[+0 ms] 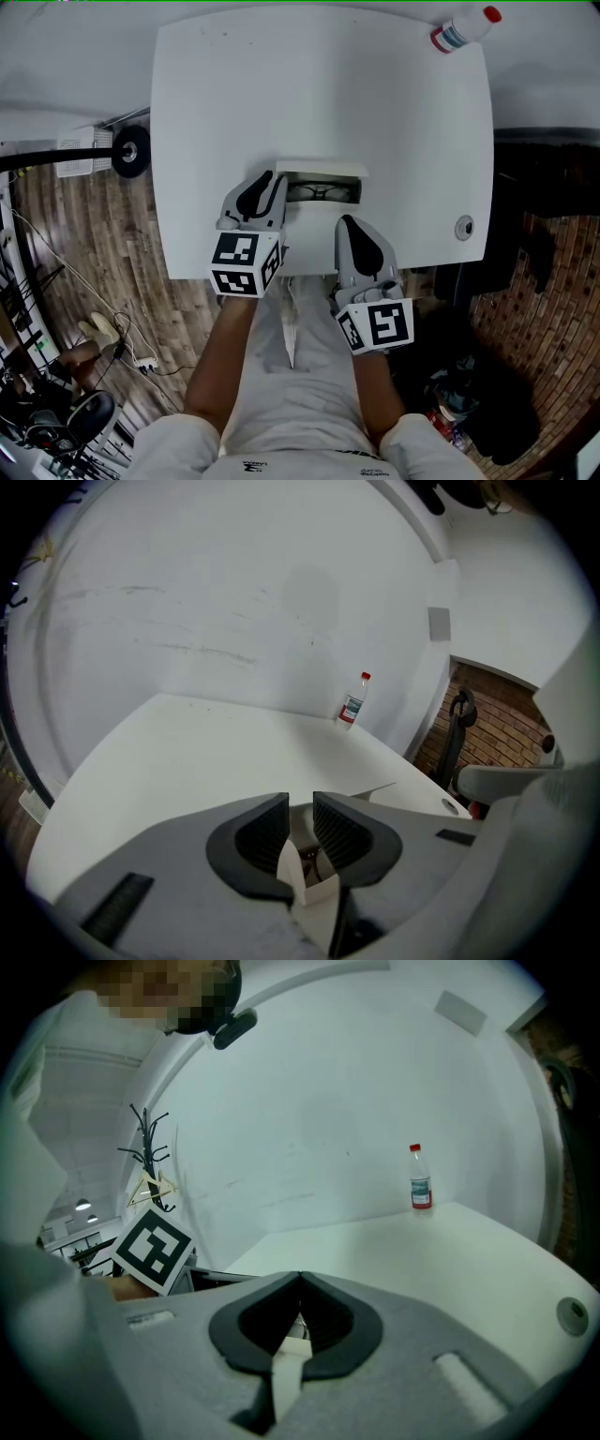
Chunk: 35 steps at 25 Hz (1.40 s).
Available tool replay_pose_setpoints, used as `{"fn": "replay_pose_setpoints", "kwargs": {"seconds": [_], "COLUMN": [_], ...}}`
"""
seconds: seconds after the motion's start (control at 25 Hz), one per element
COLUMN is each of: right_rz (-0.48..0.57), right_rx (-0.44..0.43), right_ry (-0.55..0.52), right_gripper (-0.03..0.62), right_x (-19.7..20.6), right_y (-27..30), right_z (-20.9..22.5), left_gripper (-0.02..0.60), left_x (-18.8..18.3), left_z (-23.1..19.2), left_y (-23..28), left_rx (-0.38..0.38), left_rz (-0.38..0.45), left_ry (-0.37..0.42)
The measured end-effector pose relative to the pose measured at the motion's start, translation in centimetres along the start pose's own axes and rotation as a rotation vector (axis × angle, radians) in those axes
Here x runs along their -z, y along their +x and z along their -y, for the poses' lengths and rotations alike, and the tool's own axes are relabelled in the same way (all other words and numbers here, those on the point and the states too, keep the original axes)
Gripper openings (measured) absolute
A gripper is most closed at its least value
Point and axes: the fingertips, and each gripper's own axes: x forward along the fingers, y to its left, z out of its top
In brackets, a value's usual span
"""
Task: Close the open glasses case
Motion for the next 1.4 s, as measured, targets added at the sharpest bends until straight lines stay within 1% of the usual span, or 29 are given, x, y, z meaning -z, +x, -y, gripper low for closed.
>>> {"fn": "replay_pose_setpoints", "kwargs": {"seconds": [0.48, 0.64, 0.84, 1.0, 1.4], "right_rz": [-0.011, -0.017, -0.011, -0.017, -0.04], "right_rx": [-0.002, 0.005, 0.005, 0.004, -0.01], "right_ry": [-0.008, -0.003, 0.006, 0.007, 0.006], "right_gripper": [-0.002, -0.002, -0.002, -0.002, -0.002], "right_x": [0.2, 0.4, 0.1, 0.4, 0.9], "right_y": [0.9, 1.1, 1.2, 1.3, 1.2], "right_z": [0.2, 0.4, 0.2, 0.3, 0.0], "left_gripper": [0.075, 0.075, 0.066, 0.055, 0.051], "left_x": [0.5, 0.4, 0.5, 0.4, 0.6], "left_z": [-0.5, -0.3, -0.3, -0.4, -0.2], "left_y": [1.3, 1.5, 1.6, 1.6, 1.3], "left_rx": [0.015, 0.038, 0.045, 0.047, 0.039], "left_rz": [-0.041, -0.045, -0.058, -0.056, -0.063], "left_ry": [0.007, 0.019, 0.038, 0.035, 0.039]}}
